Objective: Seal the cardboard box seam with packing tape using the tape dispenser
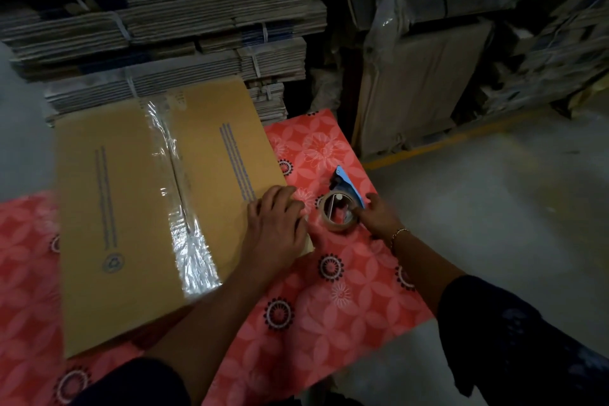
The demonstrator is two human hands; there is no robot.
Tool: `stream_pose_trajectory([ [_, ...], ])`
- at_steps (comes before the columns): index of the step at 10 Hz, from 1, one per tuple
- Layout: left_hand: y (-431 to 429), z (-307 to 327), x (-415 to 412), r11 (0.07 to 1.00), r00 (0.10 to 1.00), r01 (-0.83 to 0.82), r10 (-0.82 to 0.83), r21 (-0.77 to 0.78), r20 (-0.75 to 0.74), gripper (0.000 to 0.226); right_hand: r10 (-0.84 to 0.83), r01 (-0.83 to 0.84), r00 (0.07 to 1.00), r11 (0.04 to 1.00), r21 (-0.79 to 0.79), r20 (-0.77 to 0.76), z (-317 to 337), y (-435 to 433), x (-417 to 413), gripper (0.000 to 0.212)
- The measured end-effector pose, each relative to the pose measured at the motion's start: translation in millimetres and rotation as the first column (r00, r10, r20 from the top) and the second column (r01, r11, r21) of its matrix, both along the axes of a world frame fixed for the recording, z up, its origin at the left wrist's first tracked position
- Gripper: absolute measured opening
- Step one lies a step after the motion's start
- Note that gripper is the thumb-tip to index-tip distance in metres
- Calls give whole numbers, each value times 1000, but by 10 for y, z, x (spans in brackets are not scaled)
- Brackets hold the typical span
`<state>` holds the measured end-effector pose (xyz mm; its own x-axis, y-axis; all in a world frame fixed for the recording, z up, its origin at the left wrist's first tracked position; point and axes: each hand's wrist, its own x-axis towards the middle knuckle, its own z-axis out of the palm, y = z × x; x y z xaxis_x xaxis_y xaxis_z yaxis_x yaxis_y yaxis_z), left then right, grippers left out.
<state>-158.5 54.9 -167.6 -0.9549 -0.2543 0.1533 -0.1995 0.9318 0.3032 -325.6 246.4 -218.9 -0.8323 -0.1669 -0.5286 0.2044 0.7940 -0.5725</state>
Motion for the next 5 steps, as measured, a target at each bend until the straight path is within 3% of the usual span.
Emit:
stream_pose_trajectory([
  [2,16,84,34,1000,1000,11,-11,-5,25,32,210,-221,965,974,-56,-158,353,254,-32,71],
  [4,143,347,188,997,997,-47,51,-62,60,55,374,-412,856,910,-36,-357,1057,417,15,51],
  [5,198,448,268,988,991,-126,130,-93,32,62,408,-445,817,896,4,-407,1281,471,22,61],
])
